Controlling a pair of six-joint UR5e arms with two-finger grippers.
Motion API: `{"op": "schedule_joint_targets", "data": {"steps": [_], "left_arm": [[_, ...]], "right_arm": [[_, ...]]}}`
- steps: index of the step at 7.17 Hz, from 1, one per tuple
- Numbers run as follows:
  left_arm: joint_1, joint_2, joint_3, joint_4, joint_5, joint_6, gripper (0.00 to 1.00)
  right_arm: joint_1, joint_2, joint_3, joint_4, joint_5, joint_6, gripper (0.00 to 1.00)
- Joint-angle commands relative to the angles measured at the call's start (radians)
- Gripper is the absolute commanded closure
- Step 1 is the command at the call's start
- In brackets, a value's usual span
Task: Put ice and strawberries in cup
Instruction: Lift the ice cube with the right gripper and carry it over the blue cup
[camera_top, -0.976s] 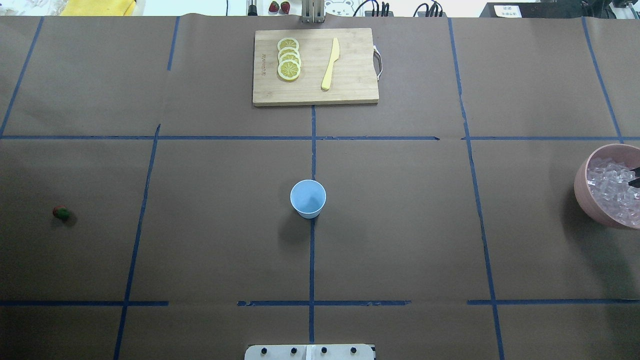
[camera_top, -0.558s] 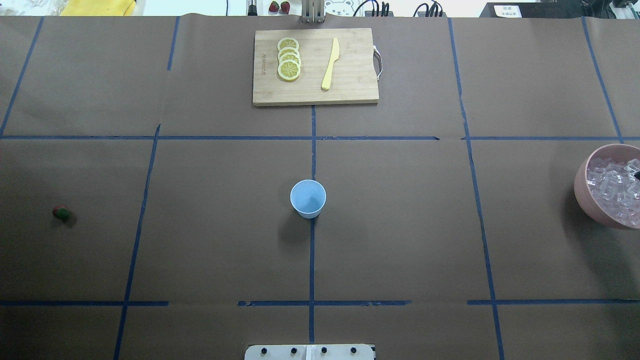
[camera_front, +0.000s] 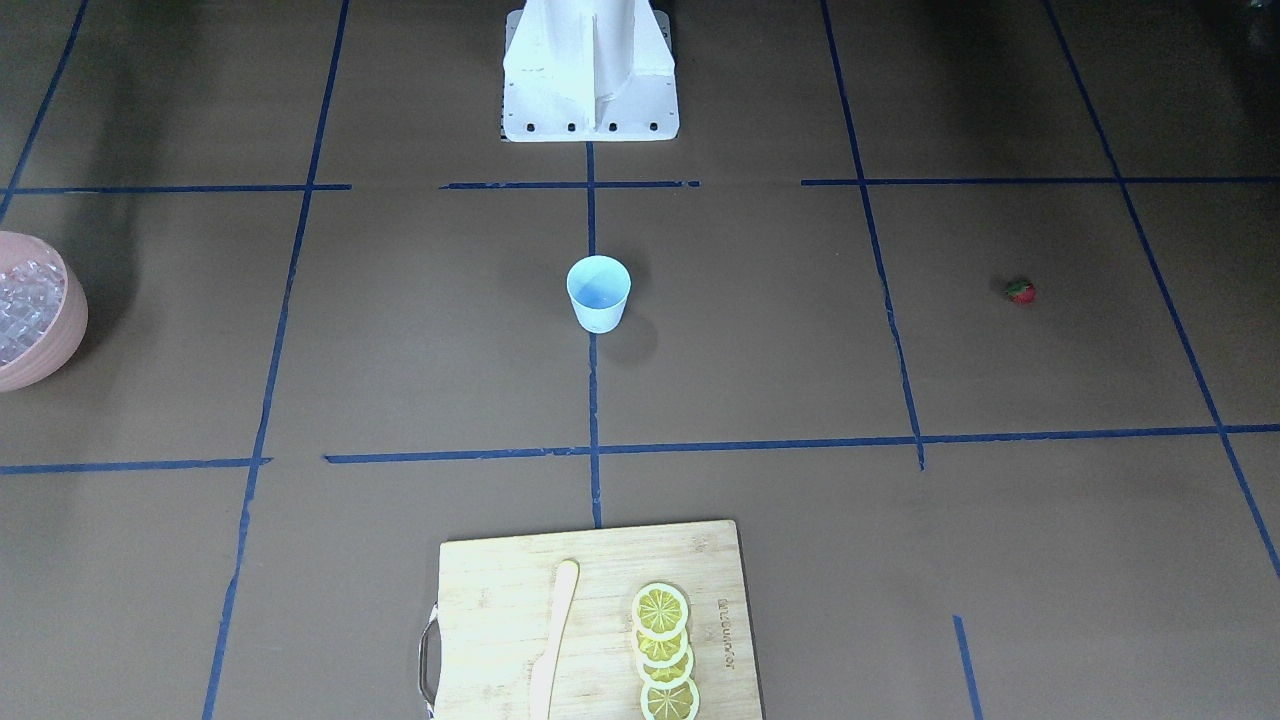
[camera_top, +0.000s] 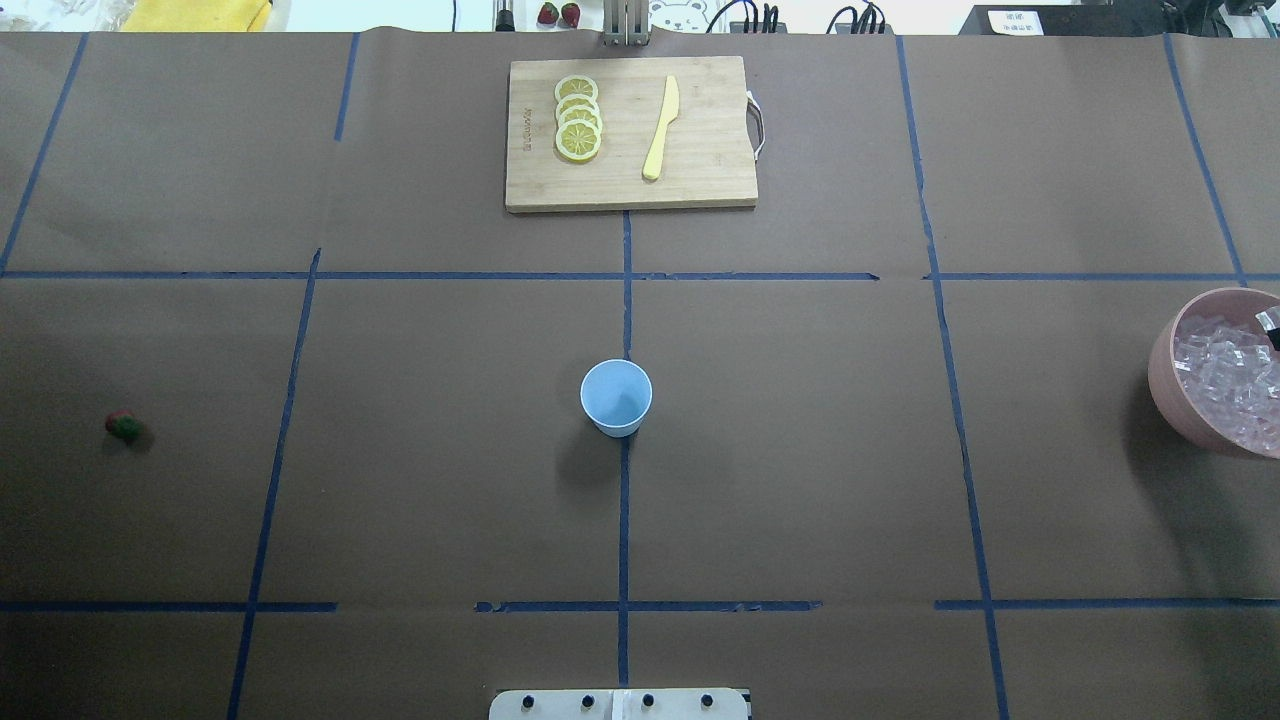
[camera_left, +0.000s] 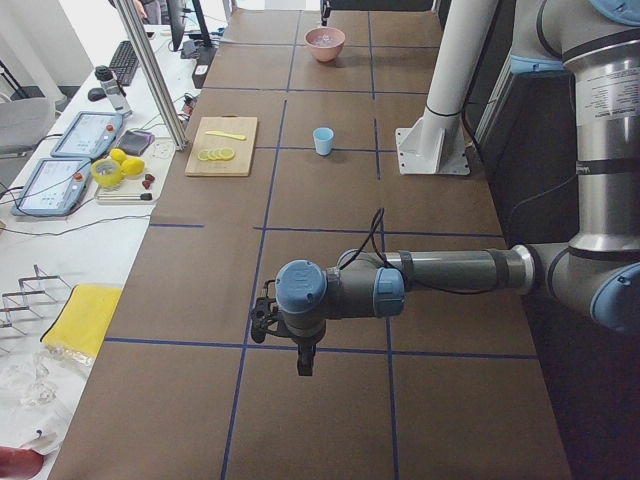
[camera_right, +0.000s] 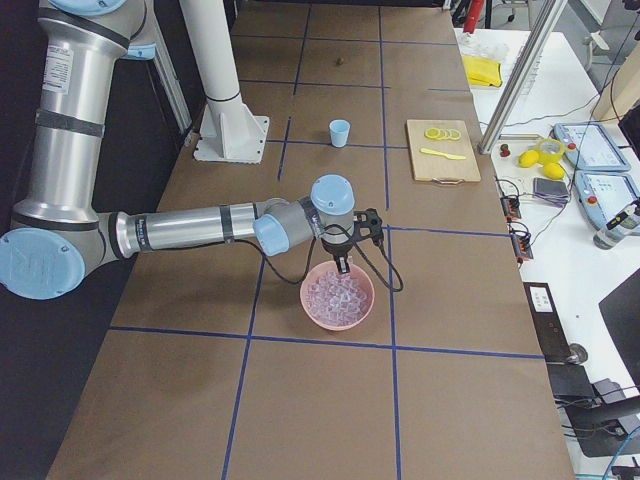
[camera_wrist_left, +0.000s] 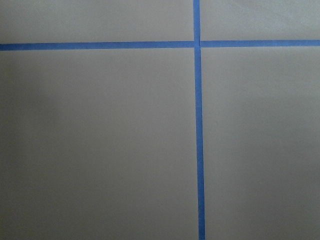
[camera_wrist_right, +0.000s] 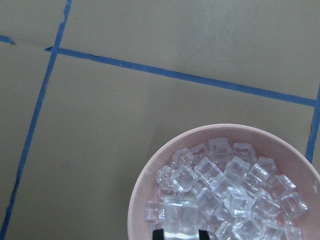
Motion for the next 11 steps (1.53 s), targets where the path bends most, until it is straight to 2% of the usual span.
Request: {"op": "schedule_joint_targets", "data": {"steps": [1, 4, 6, 7, 8, 11], "left_arm": [[0.000, 0.000, 0.001, 0.000, 0.000, 0.000, 0.00], [0.006, 0.000, 0.001, -0.002, 0.000, 0.000, 0.00], [0.006, 0.000, 0.001, -0.002, 0.000, 0.002, 0.00], [0.006, -0.001, 0.001, -0.002, 0.000, 0.002, 0.00], [0.009, -0.002, 0.001, -0.002, 0.000, 0.002, 0.00], [0.015, -0.002, 0.002, -0.002, 0.000, 0.000, 0.00]], "right_arm": [[-0.003, 0.010, 0.039, -0.003, -0.009, 0.200, 1.00], [-0.089, 0.149, 0.054, -0.069, -0.014, 0.222, 1.00], [-0.156, 0.310, 0.054, -0.184, -0.028, 0.283, 1.00], [-0.210, 0.368, 0.075, -0.253, -0.070, 0.299, 1.00], [-0.298, 0.398, 0.126, -0.316, -0.169, 0.361, 1.00], [-0.508, 0.673, 0.122, -0.541, -0.312, 0.574, 1.00]]}}
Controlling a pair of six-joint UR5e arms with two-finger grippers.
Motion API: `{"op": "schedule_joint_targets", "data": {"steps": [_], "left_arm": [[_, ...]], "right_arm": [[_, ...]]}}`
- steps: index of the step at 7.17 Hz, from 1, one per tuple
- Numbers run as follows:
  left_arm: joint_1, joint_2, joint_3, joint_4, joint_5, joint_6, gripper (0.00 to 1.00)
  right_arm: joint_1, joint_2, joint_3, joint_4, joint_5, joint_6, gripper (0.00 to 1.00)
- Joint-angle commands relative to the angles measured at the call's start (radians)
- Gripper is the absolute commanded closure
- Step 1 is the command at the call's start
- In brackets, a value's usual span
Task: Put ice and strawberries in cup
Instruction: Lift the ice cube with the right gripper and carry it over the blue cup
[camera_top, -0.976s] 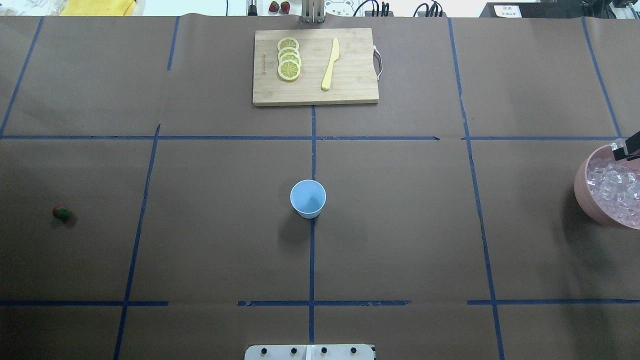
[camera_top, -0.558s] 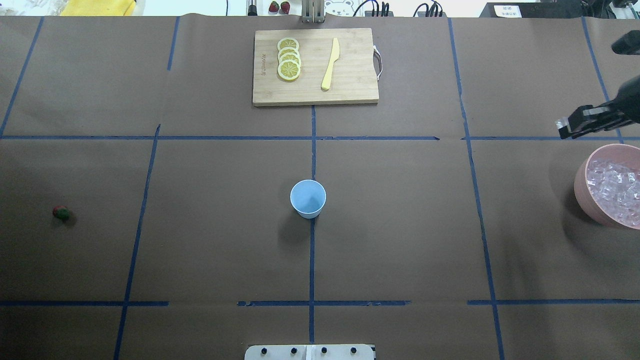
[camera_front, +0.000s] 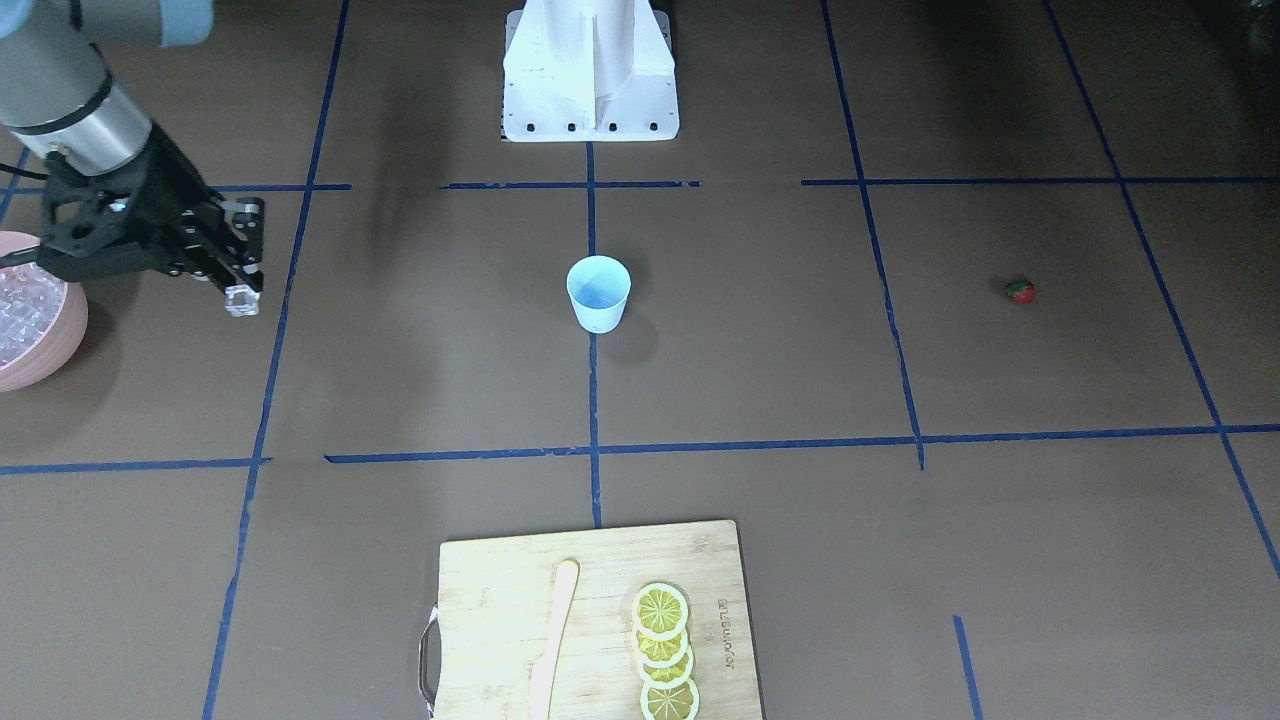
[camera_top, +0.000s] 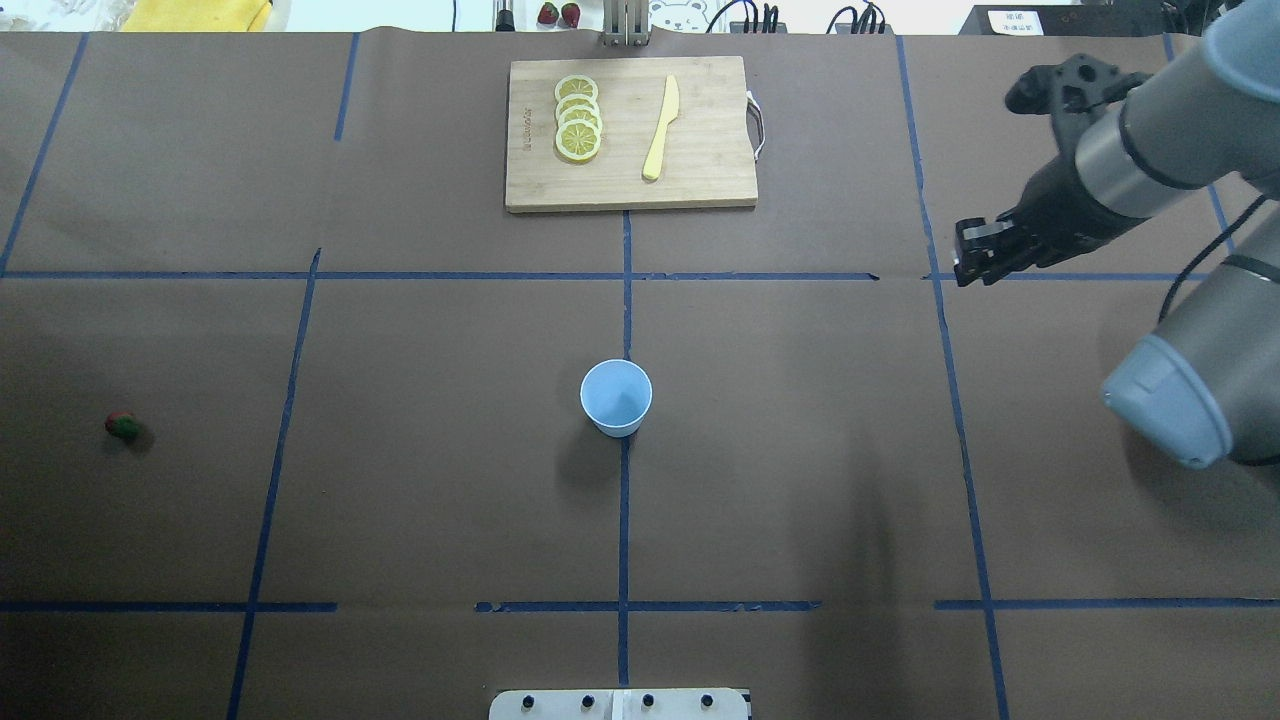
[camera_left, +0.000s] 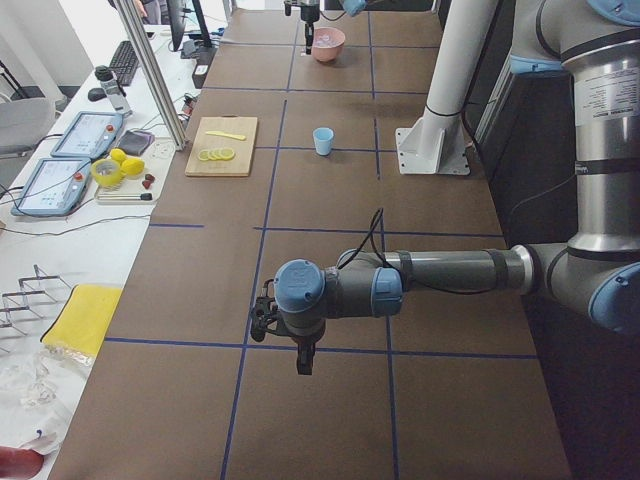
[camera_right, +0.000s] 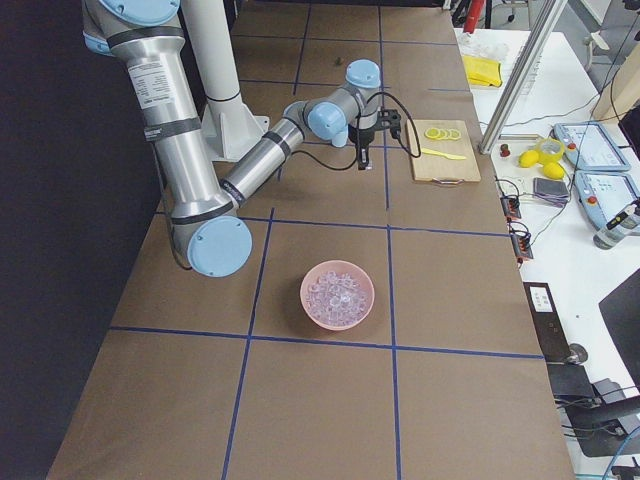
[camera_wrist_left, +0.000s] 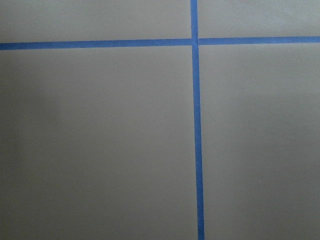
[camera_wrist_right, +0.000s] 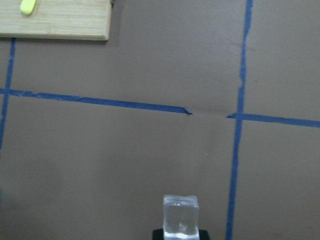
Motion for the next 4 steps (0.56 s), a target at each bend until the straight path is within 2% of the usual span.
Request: {"op": "schedule_joint_targets", "data": {"steps": [1, 2, 4], "left_arm": [[0.002, 0.000, 0.000, 0.000, 0.000, -0.001, 0.00], [0.002, 0.000, 0.000, 0.000, 0.000, -0.001, 0.00], [0.002, 0.000, 0.000, 0.000, 0.000, 0.000, 0.00]], "right_arm": [[-0.137, 0.160, -0.016, -0.098, -0.098, 0.137, 1.00], [-0.179, 0.208, -0.036, -0.100, -0.126, 0.199, 1.00], [-0.287, 0.365, -0.158, -0.100, -0.226, 0.332, 1.00]]}}
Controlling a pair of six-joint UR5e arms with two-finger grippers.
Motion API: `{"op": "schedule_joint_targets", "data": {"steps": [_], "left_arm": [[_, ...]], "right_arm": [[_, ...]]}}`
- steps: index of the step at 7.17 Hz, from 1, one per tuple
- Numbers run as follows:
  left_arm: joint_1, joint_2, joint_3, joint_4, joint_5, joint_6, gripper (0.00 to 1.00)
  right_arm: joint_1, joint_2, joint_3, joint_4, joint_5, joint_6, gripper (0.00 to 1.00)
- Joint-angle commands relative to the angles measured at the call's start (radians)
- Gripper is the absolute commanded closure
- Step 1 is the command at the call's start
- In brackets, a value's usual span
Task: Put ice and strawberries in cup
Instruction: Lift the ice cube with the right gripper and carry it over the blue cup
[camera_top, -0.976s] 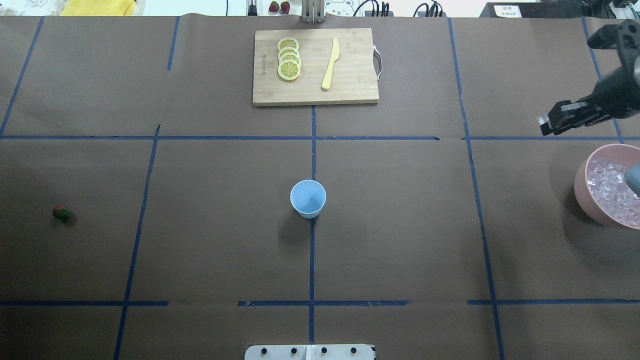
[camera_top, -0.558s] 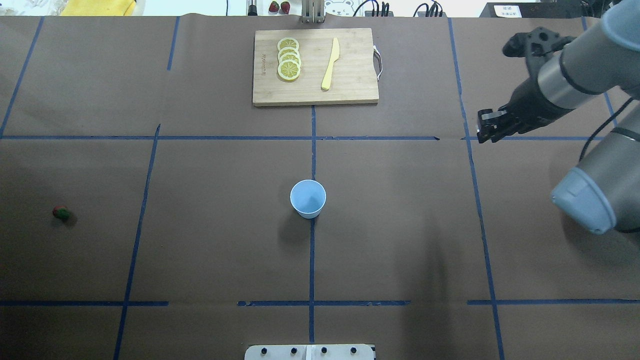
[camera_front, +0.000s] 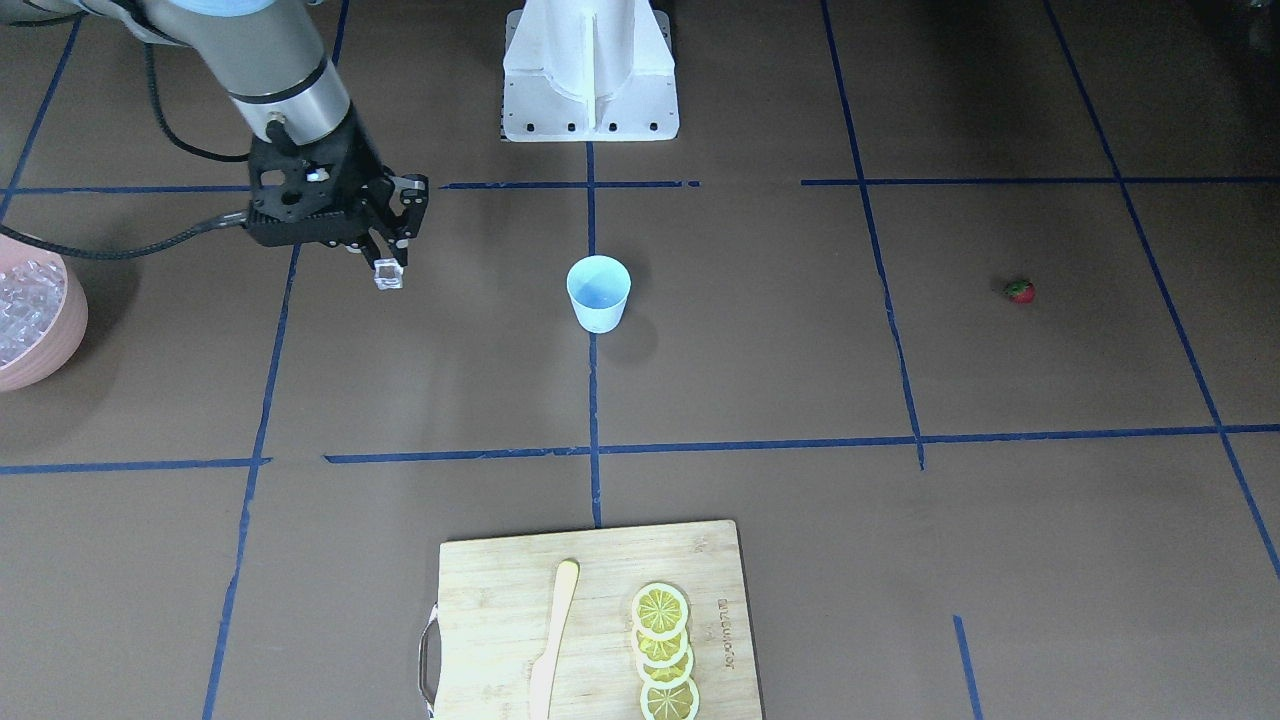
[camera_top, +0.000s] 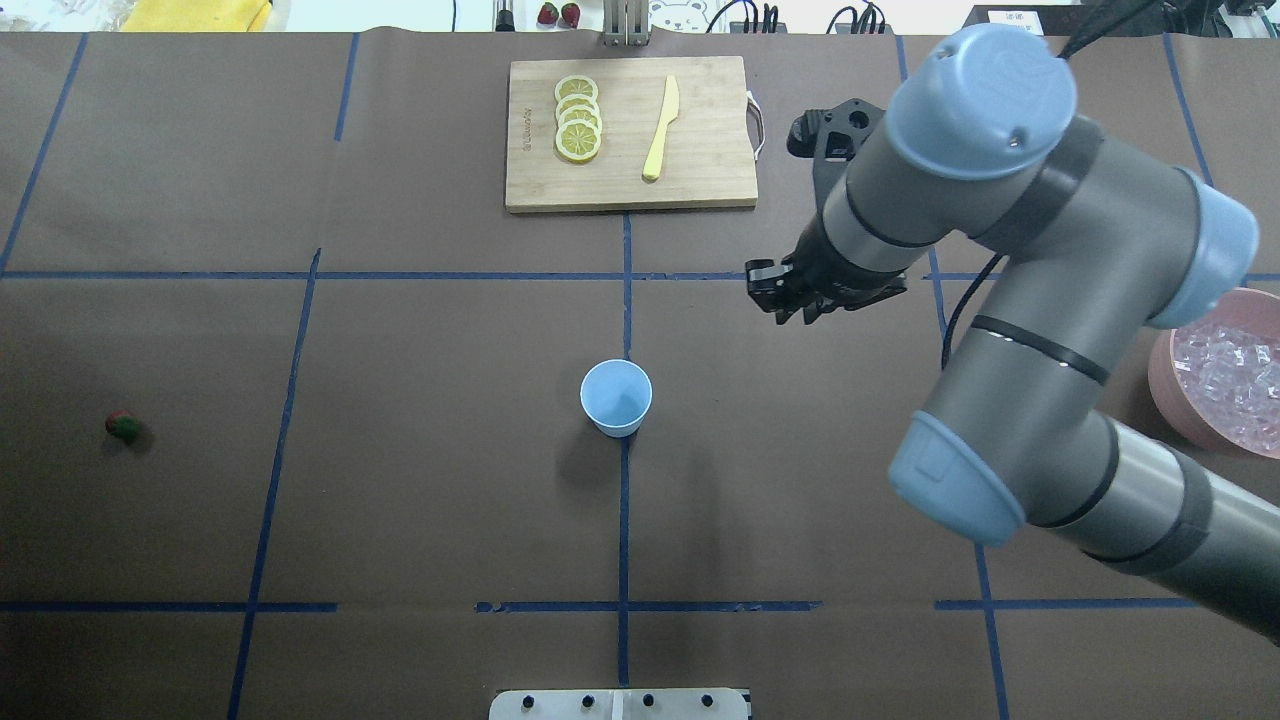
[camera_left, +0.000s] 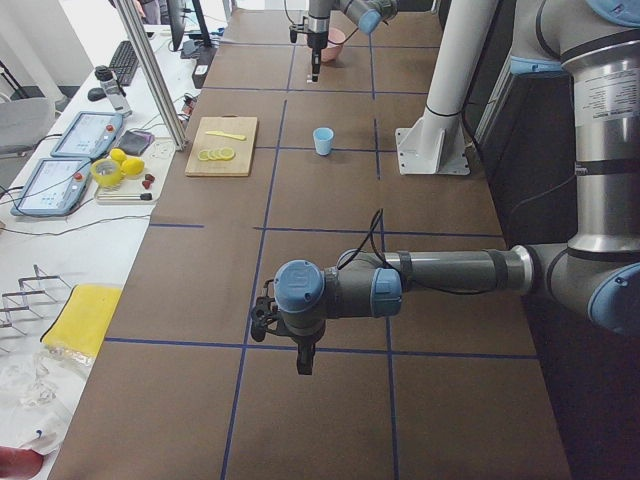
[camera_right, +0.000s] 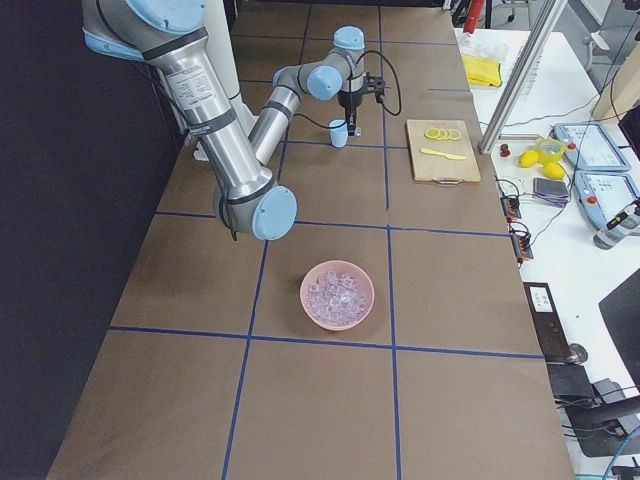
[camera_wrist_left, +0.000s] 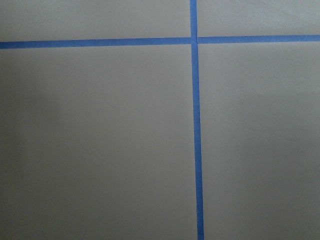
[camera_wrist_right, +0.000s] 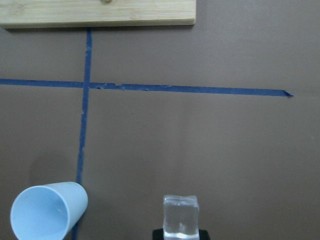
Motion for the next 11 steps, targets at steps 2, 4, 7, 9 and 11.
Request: {"op": "schedule_joint_targets", "data": {"steps": [2, 4, 7, 9, 11], "left_arm": [[0.003, 0.000, 0.000, 0.000, 0.000, -0.001, 0.00], [0.006, 0.000, 0.002, 0.000, 0.000, 0.001, 0.00], [0.018, 0.000, 0.011, 0.000, 0.000, -0.001, 0.00], [0.028, 0.000, 0.011, 0.000, 0.000, -0.001, 0.00], [0.029, 0.000, 0.011, 0.000, 0.000, -0.001, 0.00]], "right_arm": [[-0.138, 0.204, -0.168, -0.002, -0.123, 0.164, 1.00], [-0.199, 0.241, -0.221, 0.000, -0.183, 0.200, 1.00], [-0.239, 0.263, -0.280, 0.001, -0.209, 0.204, 1.00], [-0.239, 0.261, -0.280, 0.003, -0.216, 0.175, 0.84], [-0.239, 0.250, -0.276, 0.006, -0.225, 0.154, 0.01]]}}
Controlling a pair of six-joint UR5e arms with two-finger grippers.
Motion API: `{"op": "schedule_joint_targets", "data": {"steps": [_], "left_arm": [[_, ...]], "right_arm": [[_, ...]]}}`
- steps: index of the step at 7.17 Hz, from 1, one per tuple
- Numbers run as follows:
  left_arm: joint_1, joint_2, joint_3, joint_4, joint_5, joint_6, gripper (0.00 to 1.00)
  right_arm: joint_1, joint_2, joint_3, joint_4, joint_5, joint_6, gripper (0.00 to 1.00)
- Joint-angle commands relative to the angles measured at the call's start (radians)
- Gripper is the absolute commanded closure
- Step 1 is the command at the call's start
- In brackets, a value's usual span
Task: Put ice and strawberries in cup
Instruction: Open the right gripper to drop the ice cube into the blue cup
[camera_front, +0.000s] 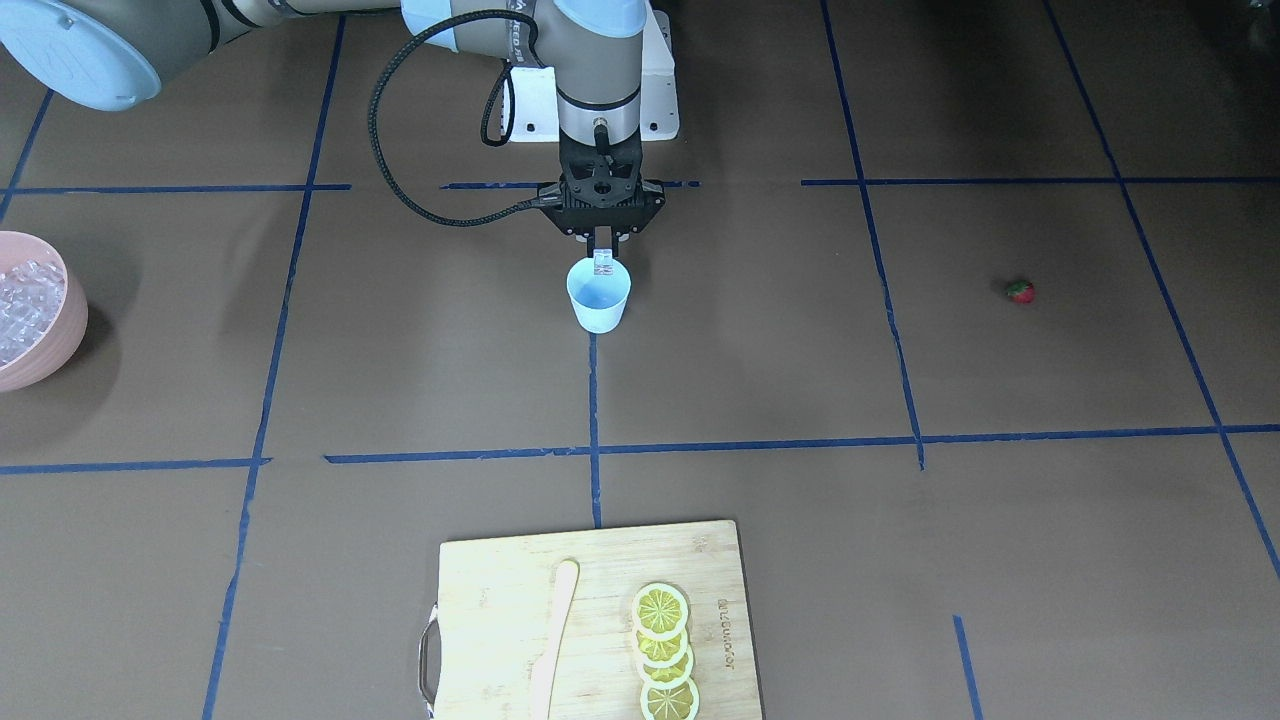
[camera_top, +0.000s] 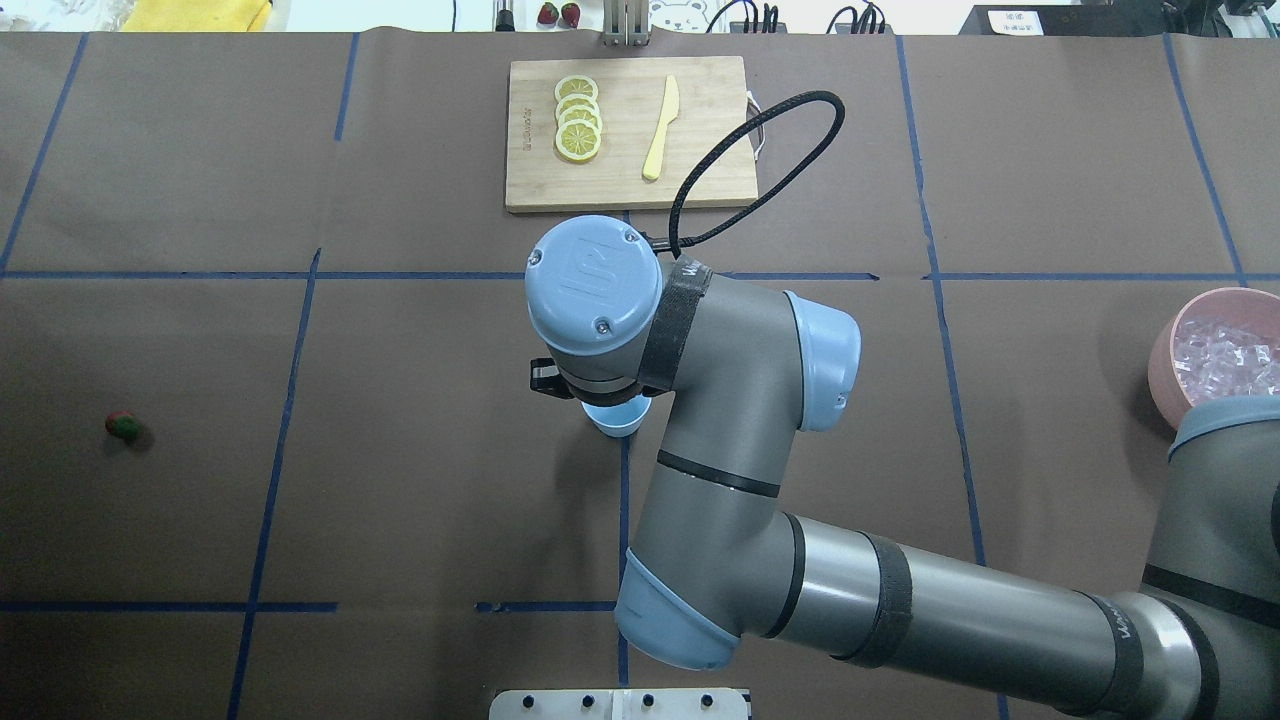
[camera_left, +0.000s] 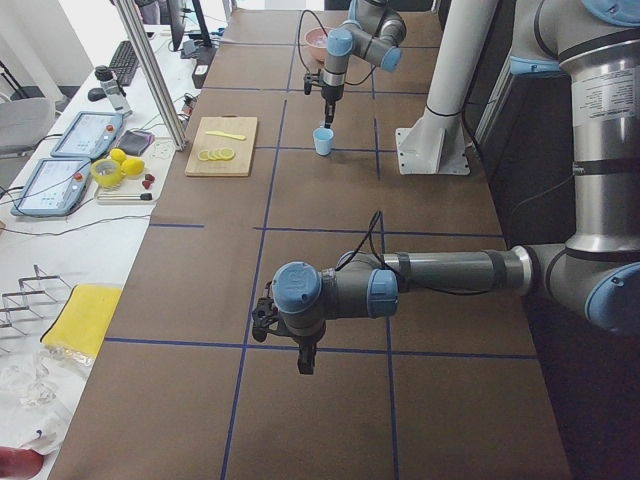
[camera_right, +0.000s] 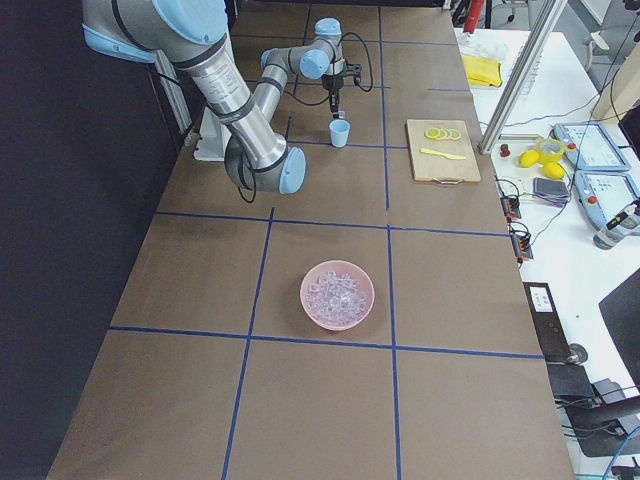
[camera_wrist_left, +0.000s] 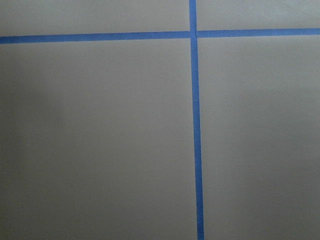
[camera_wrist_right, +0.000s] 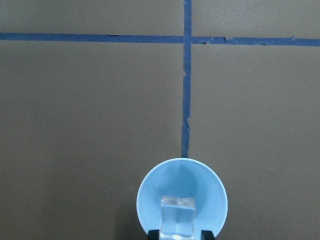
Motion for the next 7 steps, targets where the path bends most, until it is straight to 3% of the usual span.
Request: {"op": "schedule_joint_targets", "data": {"steps": [1, 4, 7], "left_arm": [[0.001, 0.000, -0.001, 0.000, 0.000, 0.000, 0.00], [0.007, 0.000, 0.001, 0.000, 0.000, 0.000, 0.00], [0.007, 0.000, 0.001, 0.000, 0.000, 0.000, 0.00]], "right_arm": [[0.000, -0.006, 0.003, 0.002, -0.003, -0.011, 0.01], [0.013, -0.009, 0.032, 0.000, 0.006, -0.013, 0.01], [0.120, -0.207, 0.248, -0.001, 0.087, -0.160, 0.01]]}}
